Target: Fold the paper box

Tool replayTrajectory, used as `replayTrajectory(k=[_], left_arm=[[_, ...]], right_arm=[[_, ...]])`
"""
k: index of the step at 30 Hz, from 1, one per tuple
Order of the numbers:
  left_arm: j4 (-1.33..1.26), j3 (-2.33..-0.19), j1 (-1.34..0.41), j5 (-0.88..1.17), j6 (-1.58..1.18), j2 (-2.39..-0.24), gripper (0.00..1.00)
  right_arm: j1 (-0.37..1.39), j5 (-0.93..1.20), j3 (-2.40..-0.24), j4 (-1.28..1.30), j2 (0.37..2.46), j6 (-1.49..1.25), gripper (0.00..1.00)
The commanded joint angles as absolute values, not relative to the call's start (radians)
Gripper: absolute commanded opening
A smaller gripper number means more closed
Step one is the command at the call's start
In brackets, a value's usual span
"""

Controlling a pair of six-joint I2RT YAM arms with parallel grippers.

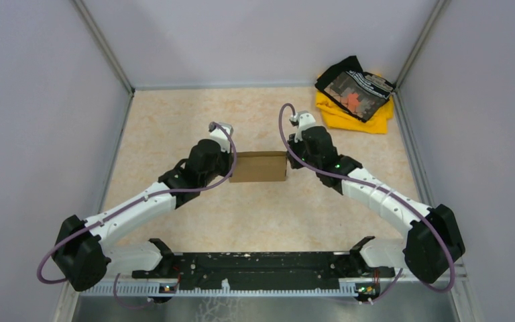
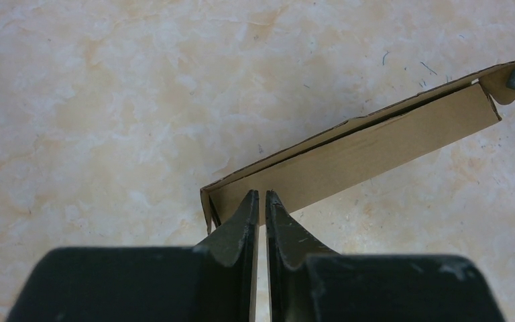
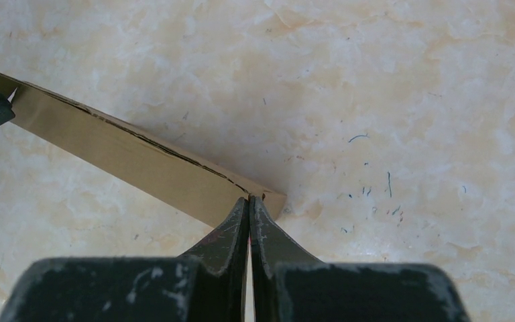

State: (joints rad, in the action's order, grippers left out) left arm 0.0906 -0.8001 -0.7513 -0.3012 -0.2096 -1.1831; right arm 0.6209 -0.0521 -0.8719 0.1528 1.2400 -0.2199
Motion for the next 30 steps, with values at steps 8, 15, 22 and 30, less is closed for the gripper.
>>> replayTrajectory(k=[8, 15, 22, 30], left_arm=[[0.094, -0.816, -0.758, -0.331, -0.202, -1.132, 0.37], [0.087, -0.792, -0.758, -0.359, -0.200, -1.068, 0.39], [0.122, -0.770, -0.758, -0.417, -0.214, -1.057, 0.30], [0.158, -0.769, -0.758, -0.468, -0.243, -1.075, 0.32]], right_arm=[[0.644, -0.060, -0.924, 0.152, 1.257, -0.222, 0.00], [0.644, -0.065, -0.924, 0.161, 1.253, -0.216, 0.00], [0.644, -0.069, -0.925, 0.163, 1.256, -0.210, 0.00], [0.644, -0.064, -0.921, 0.164, 1.259, -0.208, 0.00]])
